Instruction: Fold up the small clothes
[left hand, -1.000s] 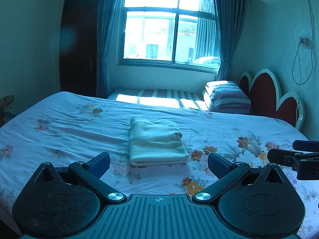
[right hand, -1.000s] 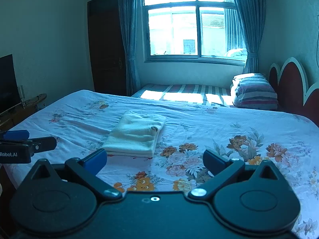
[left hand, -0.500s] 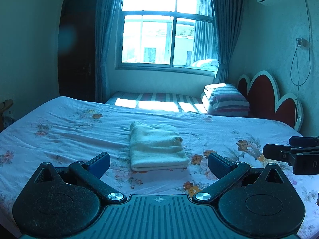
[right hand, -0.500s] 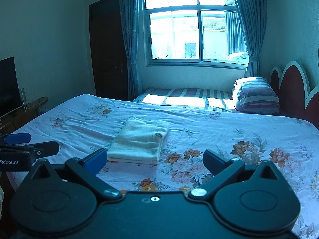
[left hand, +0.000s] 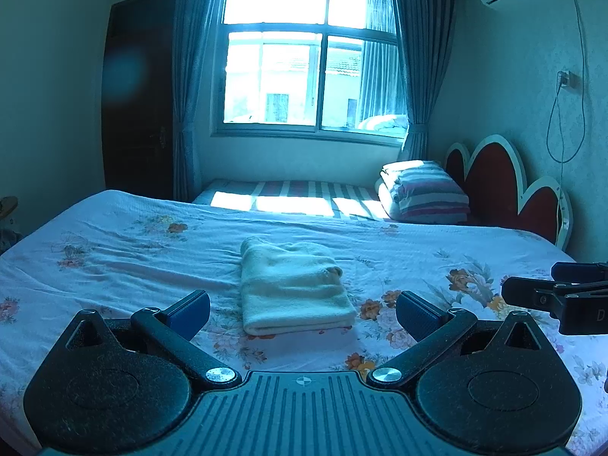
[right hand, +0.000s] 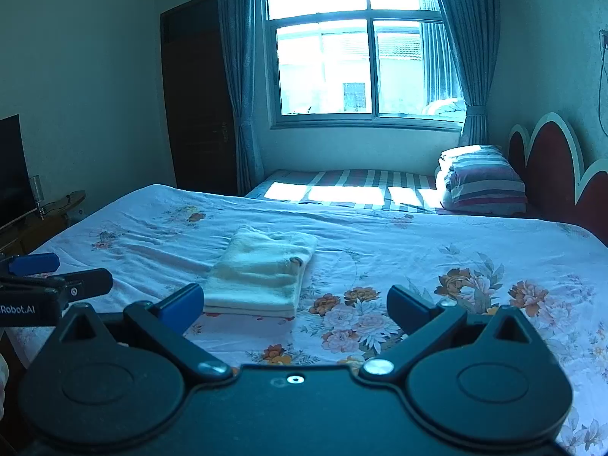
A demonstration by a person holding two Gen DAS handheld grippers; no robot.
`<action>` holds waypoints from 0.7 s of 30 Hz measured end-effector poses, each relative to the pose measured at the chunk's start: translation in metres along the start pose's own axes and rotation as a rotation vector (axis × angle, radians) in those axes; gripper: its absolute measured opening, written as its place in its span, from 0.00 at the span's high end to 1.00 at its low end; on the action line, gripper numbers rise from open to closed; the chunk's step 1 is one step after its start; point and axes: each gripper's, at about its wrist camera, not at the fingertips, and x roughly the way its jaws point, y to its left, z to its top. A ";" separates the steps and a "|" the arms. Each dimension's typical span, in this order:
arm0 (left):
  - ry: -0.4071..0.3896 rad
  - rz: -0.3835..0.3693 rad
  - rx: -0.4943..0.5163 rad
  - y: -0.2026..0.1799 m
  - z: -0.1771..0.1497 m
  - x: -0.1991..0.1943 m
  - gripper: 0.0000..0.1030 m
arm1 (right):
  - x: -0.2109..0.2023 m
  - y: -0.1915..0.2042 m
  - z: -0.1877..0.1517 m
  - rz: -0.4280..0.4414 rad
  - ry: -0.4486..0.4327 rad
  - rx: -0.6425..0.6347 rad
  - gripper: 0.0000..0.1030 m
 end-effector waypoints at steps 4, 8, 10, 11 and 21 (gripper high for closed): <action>0.001 -0.001 0.000 0.000 0.000 0.001 0.00 | 0.001 0.001 0.001 0.001 -0.001 0.000 0.00; 0.003 -0.001 -0.002 0.001 0.000 0.002 0.00 | 0.005 0.001 0.002 0.005 0.001 0.002 0.00; 0.003 0.001 -0.003 0.001 0.000 0.002 0.00 | 0.005 0.000 0.001 0.005 0.001 0.002 0.00; 0.003 0.000 -0.005 0.001 0.000 0.002 0.00 | 0.005 0.000 0.001 0.006 0.002 0.002 0.00; 0.003 0.002 -0.003 0.003 0.000 0.003 0.00 | 0.010 0.001 0.002 0.009 0.007 -0.003 0.00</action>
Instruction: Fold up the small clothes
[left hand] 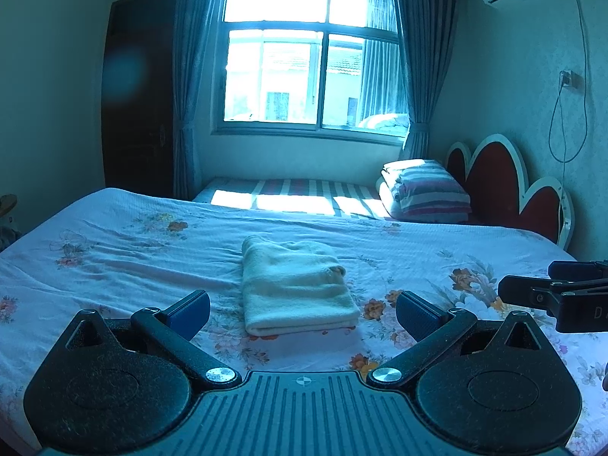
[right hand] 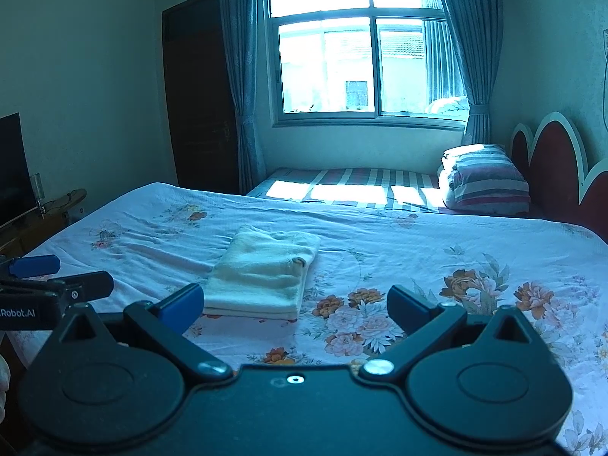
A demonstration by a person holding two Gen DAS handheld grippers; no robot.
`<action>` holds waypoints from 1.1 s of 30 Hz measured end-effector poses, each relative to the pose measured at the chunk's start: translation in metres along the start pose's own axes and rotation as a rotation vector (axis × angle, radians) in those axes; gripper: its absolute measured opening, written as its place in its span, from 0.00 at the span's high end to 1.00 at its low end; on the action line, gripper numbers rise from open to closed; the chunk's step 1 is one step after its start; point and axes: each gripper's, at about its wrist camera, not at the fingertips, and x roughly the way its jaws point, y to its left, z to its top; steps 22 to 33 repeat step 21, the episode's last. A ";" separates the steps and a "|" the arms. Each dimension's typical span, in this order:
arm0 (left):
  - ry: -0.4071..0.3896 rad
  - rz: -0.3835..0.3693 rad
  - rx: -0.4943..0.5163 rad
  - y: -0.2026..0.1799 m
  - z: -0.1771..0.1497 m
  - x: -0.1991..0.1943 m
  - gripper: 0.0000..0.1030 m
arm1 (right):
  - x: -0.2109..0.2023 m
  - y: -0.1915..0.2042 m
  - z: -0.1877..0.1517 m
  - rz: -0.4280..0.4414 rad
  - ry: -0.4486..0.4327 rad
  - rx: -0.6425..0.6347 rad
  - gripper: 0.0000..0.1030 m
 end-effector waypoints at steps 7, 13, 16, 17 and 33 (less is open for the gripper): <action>0.000 0.002 -0.002 -0.001 0.001 0.000 0.00 | 0.001 0.000 -0.001 0.003 0.002 -0.001 0.00; -0.002 0.011 -0.011 0.000 0.001 0.001 0.00 | 0.002 -0.001 -0.001 0.001 0.002 -0.002 0.00; -0.008 0.025 -0.019 0.001 0.001 0.002 0.00 | 0.003 -0.002 -0.001 0.001 0.005 -0.005 0.00; -0.009 0.024 -0.022 0.001 0.002 0.002 0.00 | 0.004 -0.002 -0.001 0.001 0.006 -0.007 0.00; -0.007 0.013 -0.024 0.001 0.002 0.002 0.00 | 0.004 -0.001 -0.001 0.001 0.006 -0.006 0.00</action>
